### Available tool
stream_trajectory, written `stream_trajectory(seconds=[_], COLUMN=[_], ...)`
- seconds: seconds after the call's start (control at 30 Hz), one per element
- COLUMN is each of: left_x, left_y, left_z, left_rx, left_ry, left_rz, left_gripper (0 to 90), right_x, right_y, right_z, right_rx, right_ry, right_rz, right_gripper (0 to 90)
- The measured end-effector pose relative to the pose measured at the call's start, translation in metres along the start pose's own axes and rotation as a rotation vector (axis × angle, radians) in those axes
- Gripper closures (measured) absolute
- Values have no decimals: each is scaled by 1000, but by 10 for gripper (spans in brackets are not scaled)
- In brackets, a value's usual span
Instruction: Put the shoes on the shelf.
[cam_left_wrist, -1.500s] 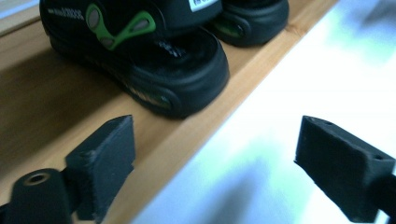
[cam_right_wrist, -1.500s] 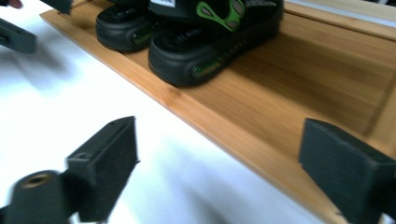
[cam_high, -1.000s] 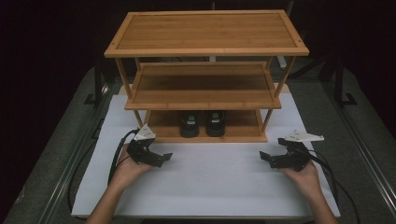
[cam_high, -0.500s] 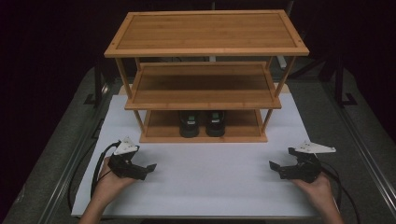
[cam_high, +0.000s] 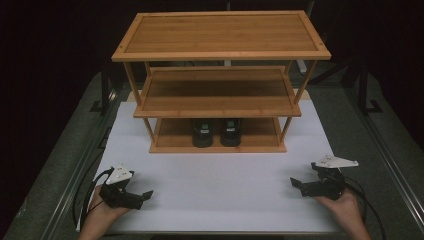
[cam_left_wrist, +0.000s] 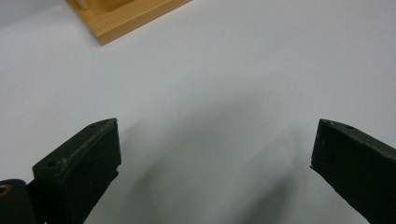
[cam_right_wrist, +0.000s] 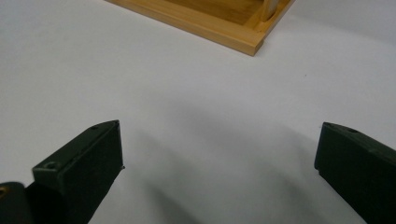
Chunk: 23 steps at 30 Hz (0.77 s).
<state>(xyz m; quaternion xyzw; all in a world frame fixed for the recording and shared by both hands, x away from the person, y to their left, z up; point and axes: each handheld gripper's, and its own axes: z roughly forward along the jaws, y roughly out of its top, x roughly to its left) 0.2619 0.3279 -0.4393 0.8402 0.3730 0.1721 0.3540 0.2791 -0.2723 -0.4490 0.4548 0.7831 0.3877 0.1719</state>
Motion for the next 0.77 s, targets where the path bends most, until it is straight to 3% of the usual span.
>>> stream_trajectory(seconds=[0.23, 0.33, 0.47, 0.77], left_x=[4, 5, 6, 6], left_y=[-12, -15, -15, -15], left_z=[-2, 2, 2, 3], left_rx=[6, 30, 34, 34], left_ry=[10, 4, -5, -5], left_rz=[6, 5, -5, -5], left_gripper=[11, 11, 11, 10], right_x=[1, 2, 5, 4], right_y=[-7, -7, -7, -7], right_z=[1, 2, 6, 7], right_rx=[46, 58, 112, 112], right_ry=[-15, -22, -25, -23], right_rz=[-27, -39, -61, -57], right_gripper=[7, 7, 7, 6])
